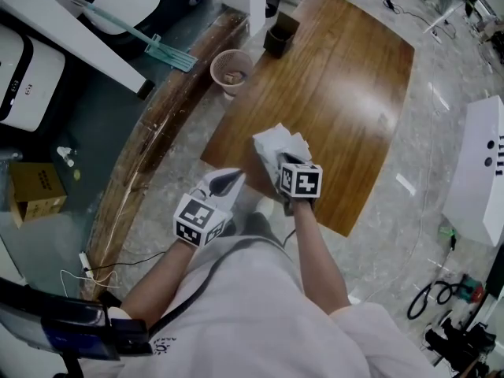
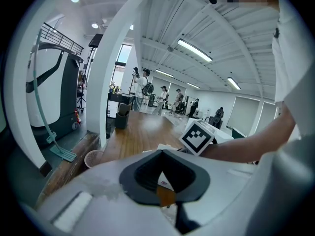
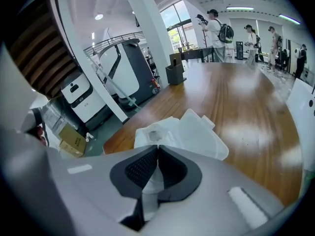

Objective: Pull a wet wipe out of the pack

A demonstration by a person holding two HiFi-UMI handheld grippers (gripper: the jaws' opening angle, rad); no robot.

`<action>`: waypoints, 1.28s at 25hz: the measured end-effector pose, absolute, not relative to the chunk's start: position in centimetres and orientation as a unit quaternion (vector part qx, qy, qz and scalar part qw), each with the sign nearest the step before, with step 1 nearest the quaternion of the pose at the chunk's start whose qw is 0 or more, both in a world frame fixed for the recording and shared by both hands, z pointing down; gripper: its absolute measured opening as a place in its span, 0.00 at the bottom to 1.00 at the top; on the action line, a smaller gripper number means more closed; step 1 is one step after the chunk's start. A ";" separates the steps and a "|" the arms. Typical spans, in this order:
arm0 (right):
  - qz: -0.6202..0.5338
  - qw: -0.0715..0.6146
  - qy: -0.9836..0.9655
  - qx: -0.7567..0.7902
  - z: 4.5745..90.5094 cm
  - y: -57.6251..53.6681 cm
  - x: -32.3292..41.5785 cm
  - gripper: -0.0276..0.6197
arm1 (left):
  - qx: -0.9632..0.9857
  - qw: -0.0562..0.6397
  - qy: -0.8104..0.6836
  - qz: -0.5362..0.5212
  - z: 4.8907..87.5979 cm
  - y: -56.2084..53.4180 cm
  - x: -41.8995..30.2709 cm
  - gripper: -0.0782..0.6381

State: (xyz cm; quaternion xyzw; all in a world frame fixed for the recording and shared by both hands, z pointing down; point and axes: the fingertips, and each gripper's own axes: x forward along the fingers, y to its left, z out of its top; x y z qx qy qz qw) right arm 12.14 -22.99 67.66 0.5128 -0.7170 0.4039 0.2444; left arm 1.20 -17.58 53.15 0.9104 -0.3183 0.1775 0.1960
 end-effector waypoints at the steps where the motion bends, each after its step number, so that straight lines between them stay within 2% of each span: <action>1: 0.402 0.243 -0.718 0.513 67.5 -22.9 12.2 0.07 | 0.910 0.196 -0.318 0.177 53.2 -17.6 1.1 0.11; 32: 0.324 0.143 -0.762 0.542 59.9 -20.9 14.3 0.06 | 0.943 0.169 -0.233 0.165 51.4 -17.5 8.0 0.11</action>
